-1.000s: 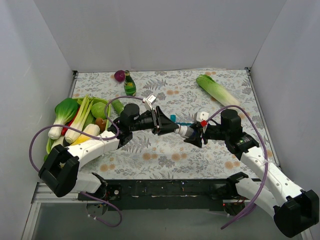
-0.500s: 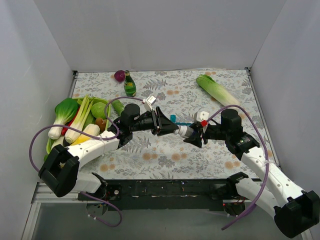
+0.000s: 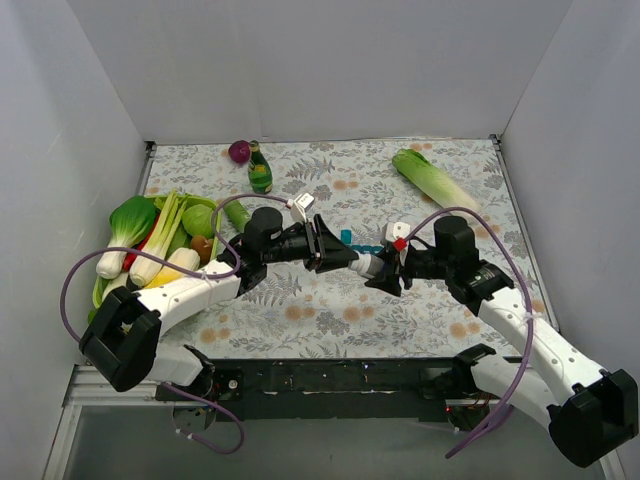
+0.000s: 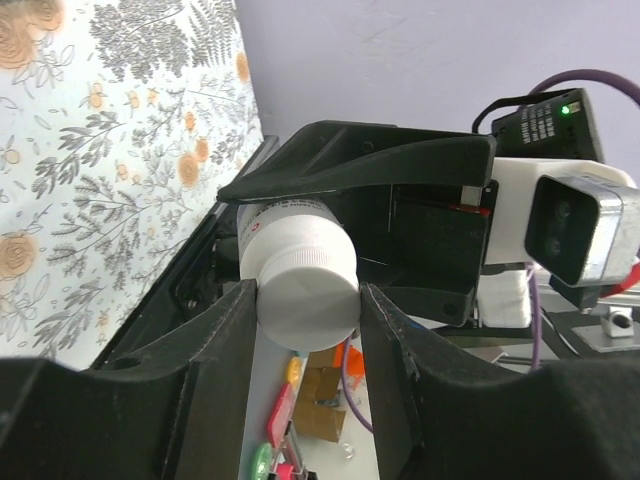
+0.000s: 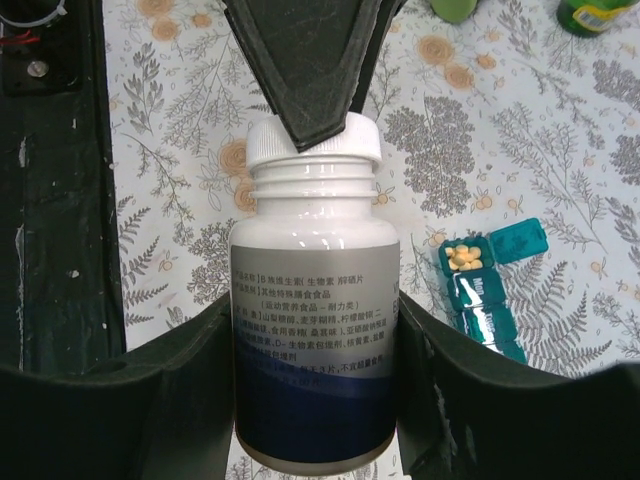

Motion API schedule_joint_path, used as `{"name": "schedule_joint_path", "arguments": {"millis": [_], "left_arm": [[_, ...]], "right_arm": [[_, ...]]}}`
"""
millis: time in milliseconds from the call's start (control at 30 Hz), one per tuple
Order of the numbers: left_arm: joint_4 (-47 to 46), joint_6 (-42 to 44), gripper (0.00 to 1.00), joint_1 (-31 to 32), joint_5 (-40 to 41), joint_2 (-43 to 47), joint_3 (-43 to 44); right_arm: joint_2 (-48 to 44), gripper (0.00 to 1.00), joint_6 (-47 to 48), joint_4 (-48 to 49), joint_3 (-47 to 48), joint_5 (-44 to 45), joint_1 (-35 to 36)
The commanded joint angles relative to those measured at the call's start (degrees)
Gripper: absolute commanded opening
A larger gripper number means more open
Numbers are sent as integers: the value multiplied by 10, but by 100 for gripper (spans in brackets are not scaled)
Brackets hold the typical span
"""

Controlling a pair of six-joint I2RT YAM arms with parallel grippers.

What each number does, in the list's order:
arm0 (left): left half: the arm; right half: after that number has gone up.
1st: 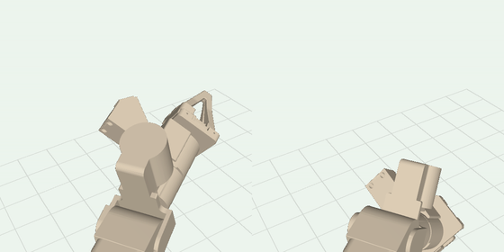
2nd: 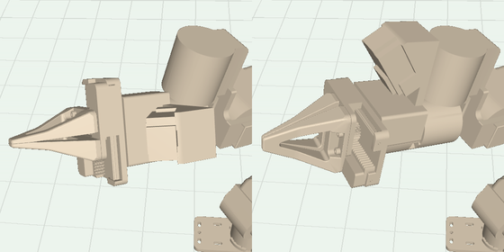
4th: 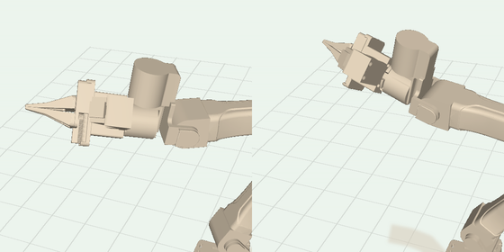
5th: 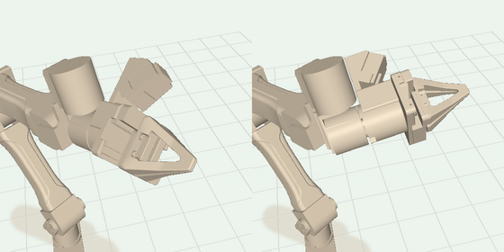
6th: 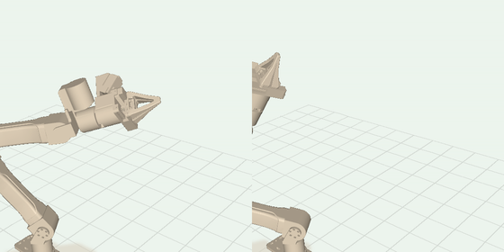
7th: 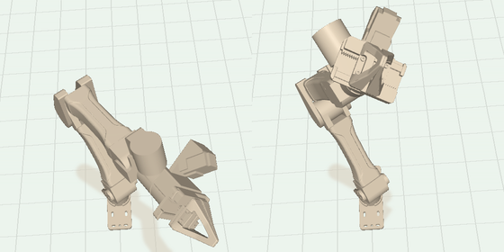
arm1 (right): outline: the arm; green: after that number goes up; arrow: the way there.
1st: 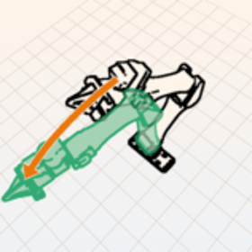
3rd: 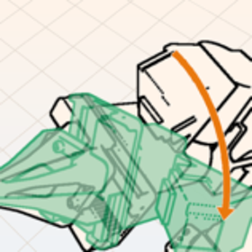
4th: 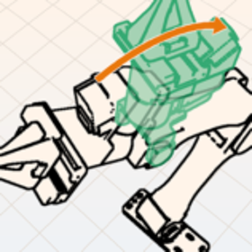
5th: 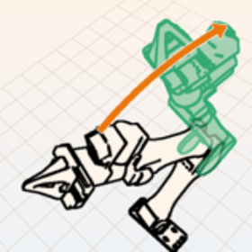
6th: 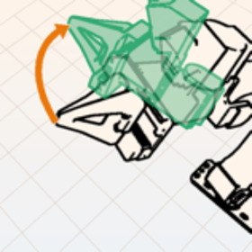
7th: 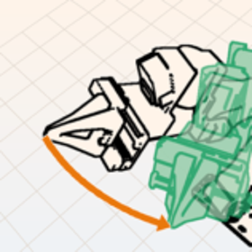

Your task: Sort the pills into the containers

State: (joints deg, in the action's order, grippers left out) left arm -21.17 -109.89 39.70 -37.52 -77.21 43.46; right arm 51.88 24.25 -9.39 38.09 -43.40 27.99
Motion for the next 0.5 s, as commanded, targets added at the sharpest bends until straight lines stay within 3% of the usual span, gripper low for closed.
{"name": "schedule_joint_path", "arguments": {"millis": [0, 100, 467], "left_arm": [[92, 55, 13, 20, 9, -5, 36], [141, 90, 13, 23, 19, -11, 55], [190, 119, 13, 22, -11, -26, 86]], "right_arm": [[14, 5, 19, -12, 44, 19, 15], [27, 5, 35, -46, 59, 28, 22], [31, 4, 87, -88, 86, 62, 39]]}}
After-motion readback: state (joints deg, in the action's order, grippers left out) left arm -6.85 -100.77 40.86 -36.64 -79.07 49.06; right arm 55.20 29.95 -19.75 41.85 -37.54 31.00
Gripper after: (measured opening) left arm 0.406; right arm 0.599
